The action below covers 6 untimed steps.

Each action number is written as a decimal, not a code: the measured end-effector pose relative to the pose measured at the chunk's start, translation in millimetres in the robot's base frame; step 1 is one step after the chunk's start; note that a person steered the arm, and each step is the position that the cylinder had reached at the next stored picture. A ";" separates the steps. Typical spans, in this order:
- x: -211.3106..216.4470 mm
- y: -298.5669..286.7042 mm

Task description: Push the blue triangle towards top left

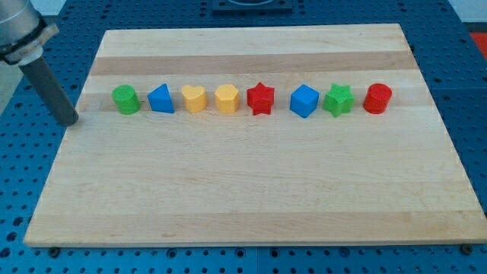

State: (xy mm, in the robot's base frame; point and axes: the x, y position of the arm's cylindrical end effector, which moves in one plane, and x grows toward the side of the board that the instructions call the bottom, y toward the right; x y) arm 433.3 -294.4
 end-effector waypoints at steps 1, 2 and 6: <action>7.8 30.9; 7.8 61.6; -22.4 139.1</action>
State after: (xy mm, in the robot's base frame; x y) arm 410.9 -155.3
